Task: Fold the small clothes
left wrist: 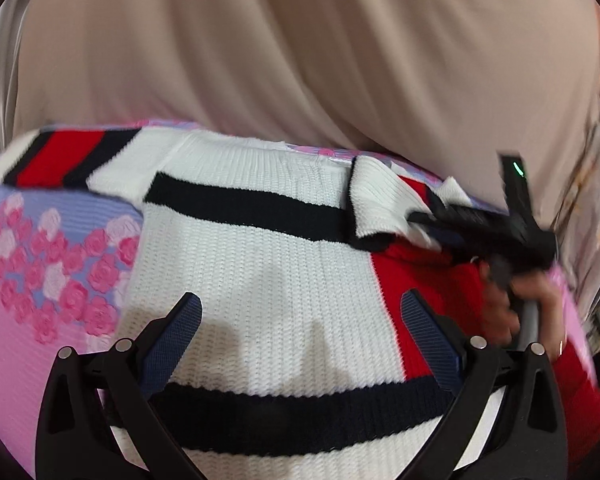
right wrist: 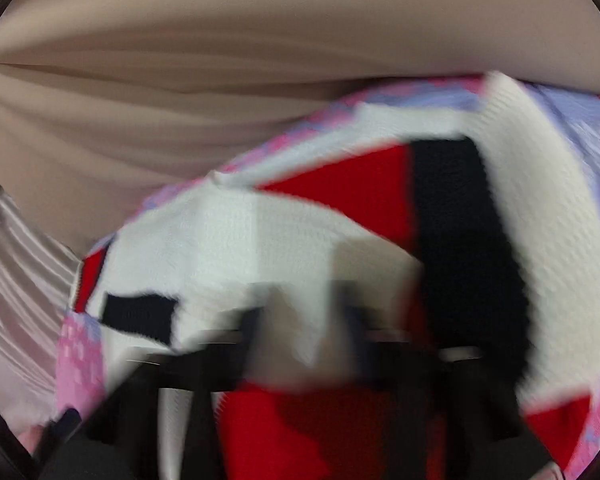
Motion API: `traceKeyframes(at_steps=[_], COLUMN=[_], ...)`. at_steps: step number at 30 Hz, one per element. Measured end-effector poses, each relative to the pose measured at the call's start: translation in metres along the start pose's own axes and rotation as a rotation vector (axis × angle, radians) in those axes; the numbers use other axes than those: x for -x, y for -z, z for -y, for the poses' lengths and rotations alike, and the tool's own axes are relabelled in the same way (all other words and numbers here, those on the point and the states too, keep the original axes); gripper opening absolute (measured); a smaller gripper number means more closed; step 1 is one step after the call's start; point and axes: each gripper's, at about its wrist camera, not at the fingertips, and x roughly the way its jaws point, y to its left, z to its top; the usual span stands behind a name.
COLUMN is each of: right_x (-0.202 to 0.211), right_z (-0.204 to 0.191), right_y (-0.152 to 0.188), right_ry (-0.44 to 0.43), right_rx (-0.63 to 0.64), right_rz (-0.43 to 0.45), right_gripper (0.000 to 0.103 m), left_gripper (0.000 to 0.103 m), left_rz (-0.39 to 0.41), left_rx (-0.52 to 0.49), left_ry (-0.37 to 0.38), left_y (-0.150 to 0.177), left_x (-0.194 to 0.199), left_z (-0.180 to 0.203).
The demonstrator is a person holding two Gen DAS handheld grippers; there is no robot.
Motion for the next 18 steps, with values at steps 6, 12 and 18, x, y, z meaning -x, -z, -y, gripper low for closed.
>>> traceKeyframes(at_steps=[6,12,18], right_x=[-0.009,0.027,0.021], right_z=[-0.128,-0.054,0.052], right_y=[-0.013,0.015,0.032], right_ry=[-0.188,0.177,0.290], right_rx=[0.266,0.278,0.062], right_rz=[-0.006,0.136,0.043], right_gripper=[0.003,0.060,0.053], left_gripper=[0.098,0.098,0.098], left_rz=[0.015,0.001,-0.027], left_rx=[-0.047,-0.054,-0.074], left_ry=[-0.069,-0.086,-0.126], left_y=[-0.010,-0.011,0.010], left_x=[-0.006,-0.001,-0.002], left_z=[0.000,-0.011,-0.032])
